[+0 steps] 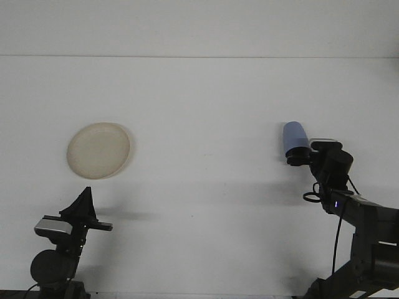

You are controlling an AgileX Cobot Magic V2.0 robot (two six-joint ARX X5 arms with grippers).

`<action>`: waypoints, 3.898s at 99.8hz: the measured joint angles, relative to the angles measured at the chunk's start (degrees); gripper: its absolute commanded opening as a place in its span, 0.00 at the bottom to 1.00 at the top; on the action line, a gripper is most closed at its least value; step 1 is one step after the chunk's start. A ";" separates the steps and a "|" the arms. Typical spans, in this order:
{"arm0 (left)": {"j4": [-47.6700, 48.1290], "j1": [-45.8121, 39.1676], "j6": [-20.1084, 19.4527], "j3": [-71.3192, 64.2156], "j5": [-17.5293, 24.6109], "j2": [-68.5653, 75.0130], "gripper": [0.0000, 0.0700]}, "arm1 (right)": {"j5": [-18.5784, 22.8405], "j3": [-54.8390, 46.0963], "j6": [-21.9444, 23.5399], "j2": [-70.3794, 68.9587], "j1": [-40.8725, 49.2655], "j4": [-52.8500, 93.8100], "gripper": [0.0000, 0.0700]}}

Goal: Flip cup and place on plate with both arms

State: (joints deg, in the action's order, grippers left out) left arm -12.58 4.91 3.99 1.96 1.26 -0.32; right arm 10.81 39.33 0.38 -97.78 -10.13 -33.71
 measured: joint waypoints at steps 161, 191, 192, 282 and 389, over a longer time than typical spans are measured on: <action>0.00 0.00 0.00 0.00 0.00 0.02 0.02 | -6.36 20.02 13.70 48.57 24.35 85.46 0.00; 0.00 0.00 0.00 0.00 0.00 0.00 0.02 | -6.43 35.32 15.45 32.11 34.27 101.00 0.00; 0.00 0.00 0.00 0.00 0.00 0.00 0.02 | -6.43 35.76 15.47 31.47 34.64 101.29 0.00; 0.02 0.00 0.00 0.00 0.00 0.00 0.02 | -9.20 53.81 12.98 -5.16 52.57 107.10 0.00; 0.00 0.00 0.02 0.00 0.00 0.00 0.02 | -9.31 53.86 10.49 -8.83 52.96 106.55 0.67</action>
State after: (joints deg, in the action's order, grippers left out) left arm -12.58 4.91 4.01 1.96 1.26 -0.32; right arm 1.50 93.19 10.87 -106.61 42.83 72.84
